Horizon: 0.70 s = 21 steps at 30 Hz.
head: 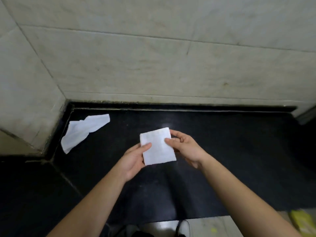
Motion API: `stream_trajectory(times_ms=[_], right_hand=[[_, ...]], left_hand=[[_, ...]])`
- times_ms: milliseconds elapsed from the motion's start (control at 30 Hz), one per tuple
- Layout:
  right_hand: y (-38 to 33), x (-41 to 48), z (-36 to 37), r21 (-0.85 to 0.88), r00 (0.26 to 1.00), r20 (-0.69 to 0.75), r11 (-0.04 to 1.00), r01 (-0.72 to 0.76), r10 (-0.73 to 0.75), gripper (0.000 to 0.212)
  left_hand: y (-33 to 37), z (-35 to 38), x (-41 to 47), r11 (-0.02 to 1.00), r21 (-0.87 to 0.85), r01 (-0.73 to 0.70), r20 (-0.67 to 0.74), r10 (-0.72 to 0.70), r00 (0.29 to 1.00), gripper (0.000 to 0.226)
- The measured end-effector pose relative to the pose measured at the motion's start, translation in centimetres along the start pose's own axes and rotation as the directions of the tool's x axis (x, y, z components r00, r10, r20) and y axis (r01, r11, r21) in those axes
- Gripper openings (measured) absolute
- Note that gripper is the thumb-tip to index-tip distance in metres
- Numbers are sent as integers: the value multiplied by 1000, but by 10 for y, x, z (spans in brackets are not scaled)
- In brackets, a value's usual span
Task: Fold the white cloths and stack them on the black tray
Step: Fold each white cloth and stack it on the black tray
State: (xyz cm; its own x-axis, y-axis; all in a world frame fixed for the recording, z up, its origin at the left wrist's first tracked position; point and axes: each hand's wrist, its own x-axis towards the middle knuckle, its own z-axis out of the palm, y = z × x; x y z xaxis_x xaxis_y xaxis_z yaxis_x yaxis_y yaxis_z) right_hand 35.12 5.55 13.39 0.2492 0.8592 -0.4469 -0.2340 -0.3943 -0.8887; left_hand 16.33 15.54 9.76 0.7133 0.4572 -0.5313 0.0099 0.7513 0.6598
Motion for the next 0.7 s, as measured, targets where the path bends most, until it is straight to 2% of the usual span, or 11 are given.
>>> stream_trajectory(times_ms=[133,333,533,700], right_hand=[[12,-65,-72,28,979,-185,996,88,-81,33],[34,-175,-165,101,933,-324,975,197,-155,31],[88,-309,-273,156,874,-450,947,281,-185,34],[130,-431,-364,195,759,-638,925,325,-132,32]], left_hand=[[-19,84,10,983,182,33,37,-40,999,39],[-71,208,-2,960,279,-2,178,-49,983,36],[-178,344,-5,909,409,-82,174,11,985,51],[-278,467,-26,853,511,-107,246,-26,969,65]])
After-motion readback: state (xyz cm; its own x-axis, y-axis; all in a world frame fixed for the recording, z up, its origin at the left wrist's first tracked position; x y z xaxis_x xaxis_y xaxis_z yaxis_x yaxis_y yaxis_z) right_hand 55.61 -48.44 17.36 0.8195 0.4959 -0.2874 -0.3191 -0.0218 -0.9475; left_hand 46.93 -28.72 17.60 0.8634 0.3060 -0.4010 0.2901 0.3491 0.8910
